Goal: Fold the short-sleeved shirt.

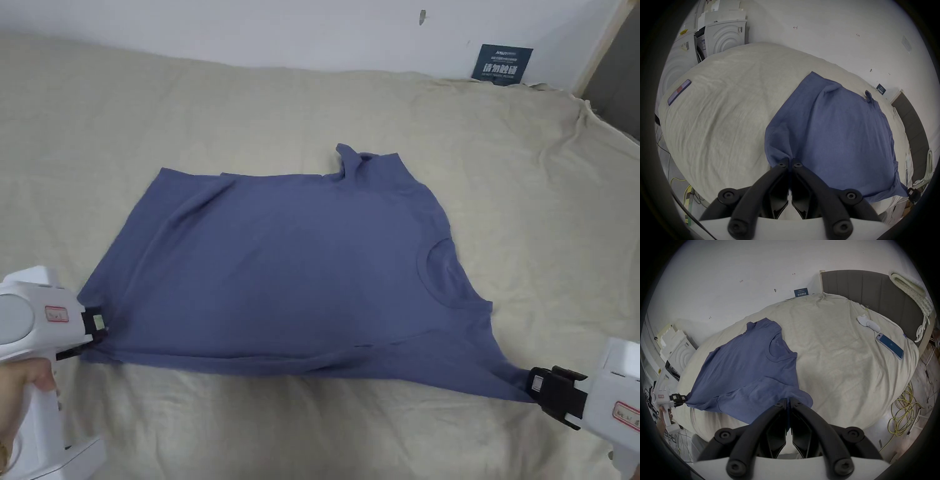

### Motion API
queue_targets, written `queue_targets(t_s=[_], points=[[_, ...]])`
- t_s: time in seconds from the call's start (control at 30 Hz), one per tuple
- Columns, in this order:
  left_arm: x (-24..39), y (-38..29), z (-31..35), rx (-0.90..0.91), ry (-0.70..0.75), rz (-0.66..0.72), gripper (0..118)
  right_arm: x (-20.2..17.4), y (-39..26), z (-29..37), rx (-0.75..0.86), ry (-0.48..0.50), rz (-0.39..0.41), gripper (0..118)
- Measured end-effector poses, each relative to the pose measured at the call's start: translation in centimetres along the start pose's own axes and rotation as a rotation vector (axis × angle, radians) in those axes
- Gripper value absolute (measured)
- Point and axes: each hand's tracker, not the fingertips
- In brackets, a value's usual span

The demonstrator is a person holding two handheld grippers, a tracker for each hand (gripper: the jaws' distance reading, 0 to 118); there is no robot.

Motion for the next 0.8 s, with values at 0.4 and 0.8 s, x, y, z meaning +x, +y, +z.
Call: queue_targets(t_s=[0.4, 0.8], points=[[1.3, -2.3, -1.0, 0.003, 0.076, -0.111, 29, 0.3, -2.2, -2.3, -0.105, -0.028, 0.043, 11], [-0.2, 0.6, 6.1, 0.261, -0.001, -0.037, 117, -1.0, 1.5, 2.2, 0.097, -0.082, 0.184, 95]])
